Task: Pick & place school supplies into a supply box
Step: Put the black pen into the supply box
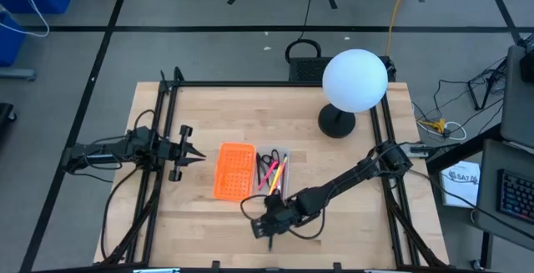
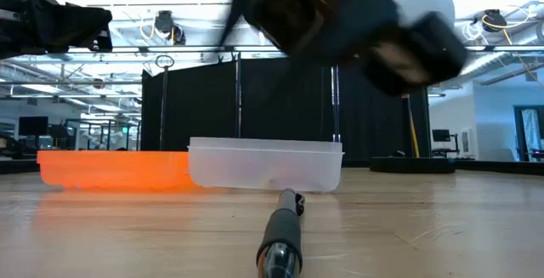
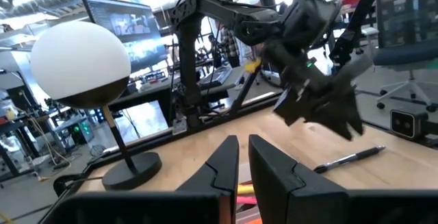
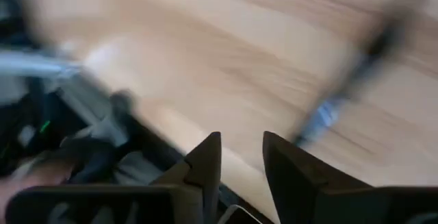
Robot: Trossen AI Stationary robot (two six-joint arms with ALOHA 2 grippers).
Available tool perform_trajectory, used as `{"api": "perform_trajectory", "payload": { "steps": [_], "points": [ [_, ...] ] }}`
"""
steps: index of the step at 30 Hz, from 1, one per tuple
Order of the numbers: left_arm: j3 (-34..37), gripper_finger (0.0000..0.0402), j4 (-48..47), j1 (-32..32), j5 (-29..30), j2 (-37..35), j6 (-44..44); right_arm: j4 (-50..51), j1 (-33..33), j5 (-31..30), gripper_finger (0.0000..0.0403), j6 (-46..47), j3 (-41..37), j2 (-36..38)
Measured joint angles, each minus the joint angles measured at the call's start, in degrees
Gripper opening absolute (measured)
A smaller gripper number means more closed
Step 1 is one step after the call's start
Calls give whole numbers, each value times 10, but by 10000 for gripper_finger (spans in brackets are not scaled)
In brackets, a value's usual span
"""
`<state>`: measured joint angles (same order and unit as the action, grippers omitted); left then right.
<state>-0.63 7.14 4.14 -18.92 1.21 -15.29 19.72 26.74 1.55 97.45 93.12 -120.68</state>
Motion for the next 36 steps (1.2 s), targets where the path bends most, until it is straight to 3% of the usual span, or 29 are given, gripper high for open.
{"api": "perform_trajectory", "payload": {
  "steps": [5,12,17,21,30,36],
  "points": [
    [0,44,-10,0,1,0,0,72,-11,32,105,97,-1,0],
    [0,44,-14,0,1,0,-6,72,-27,33,103,109,-1,-4],
    [0,44,-14,0,1,0,-9,55,-29,84,103,126,-1,-33],
    [0,44,-14,0,10,0,-10,49,-19,93,102,145,-1,-51],
    [0,44,-10,0,10,0,-5,88,-30,109,102,112,2,-64],
    [0,44,-10,0,10,0,0,219,-32,168,101,67,2,-65]
  ]
}}
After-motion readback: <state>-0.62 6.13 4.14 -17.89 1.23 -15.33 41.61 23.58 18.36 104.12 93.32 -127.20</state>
